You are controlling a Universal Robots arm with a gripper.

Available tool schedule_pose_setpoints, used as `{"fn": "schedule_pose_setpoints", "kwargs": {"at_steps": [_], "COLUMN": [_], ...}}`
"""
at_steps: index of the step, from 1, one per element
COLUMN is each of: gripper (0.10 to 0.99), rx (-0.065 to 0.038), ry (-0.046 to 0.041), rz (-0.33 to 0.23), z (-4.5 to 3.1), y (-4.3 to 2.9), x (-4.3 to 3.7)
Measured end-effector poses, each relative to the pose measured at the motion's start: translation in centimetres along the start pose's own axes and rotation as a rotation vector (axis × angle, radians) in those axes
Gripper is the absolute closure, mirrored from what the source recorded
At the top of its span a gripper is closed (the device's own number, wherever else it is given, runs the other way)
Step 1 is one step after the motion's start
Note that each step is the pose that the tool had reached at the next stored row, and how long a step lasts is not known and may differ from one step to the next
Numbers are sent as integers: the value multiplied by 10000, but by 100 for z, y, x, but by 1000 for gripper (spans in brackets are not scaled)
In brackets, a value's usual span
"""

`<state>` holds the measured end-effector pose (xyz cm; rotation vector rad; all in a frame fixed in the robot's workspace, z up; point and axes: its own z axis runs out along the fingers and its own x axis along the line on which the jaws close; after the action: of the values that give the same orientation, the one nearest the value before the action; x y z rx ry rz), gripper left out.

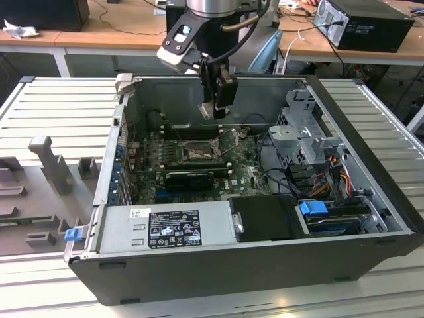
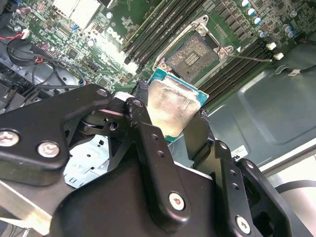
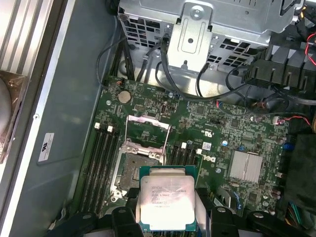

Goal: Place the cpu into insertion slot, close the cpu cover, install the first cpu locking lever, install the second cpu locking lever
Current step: 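Place the cpu into insertion slot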

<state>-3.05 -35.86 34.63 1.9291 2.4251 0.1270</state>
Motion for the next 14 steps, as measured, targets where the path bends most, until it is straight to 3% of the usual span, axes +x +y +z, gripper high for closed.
{"fn": "schedule_pose_setpoints", "kwargs": {"at_steps": [7,14], "gripper": [557,557], "rx": [-1,-15], "ry": [-8,-88], "rz": [100,990], "z": [17,35], "y": [-1,-3], "x": [0,-1]}}
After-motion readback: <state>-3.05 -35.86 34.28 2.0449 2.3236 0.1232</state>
